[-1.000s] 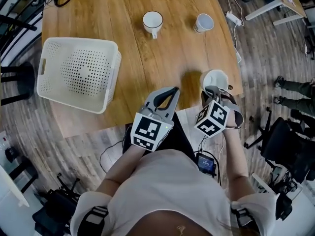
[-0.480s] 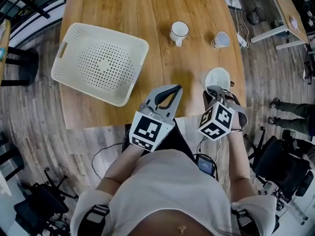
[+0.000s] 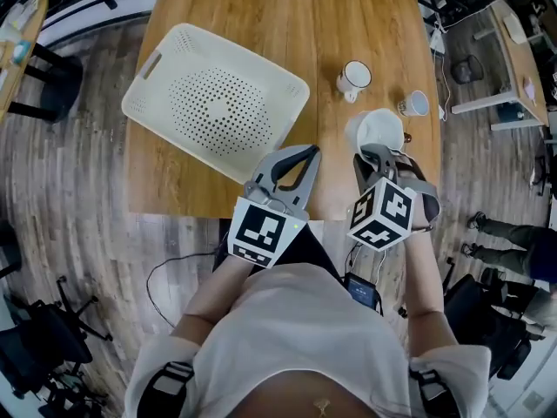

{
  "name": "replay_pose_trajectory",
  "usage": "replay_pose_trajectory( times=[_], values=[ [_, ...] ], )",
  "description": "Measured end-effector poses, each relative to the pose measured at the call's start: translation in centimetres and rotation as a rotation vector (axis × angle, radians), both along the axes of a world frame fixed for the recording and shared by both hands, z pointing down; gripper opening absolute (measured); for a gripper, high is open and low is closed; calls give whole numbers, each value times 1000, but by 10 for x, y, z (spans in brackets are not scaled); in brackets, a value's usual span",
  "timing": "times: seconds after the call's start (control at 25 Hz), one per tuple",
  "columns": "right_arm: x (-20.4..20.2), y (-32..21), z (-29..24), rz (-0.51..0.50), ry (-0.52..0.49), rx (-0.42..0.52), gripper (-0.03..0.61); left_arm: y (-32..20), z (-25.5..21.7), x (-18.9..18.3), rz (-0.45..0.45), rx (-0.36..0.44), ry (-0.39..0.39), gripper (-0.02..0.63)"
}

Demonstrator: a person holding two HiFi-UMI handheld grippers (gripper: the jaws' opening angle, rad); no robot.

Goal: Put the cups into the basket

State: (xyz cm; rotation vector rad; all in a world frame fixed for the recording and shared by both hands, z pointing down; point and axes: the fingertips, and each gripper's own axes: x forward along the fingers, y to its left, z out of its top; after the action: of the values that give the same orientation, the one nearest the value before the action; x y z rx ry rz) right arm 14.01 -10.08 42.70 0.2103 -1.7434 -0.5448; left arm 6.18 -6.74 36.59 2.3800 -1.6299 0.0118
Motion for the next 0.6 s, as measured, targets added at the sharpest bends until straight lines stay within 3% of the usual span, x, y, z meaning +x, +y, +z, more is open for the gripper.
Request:
replay_pose_trajectory(
  times=[0.6],
  values=[
    [-175, 2, -27, -262, -19, 49, 48, 18, -16, -161, -269, 51, 20, 8]
  ],
)
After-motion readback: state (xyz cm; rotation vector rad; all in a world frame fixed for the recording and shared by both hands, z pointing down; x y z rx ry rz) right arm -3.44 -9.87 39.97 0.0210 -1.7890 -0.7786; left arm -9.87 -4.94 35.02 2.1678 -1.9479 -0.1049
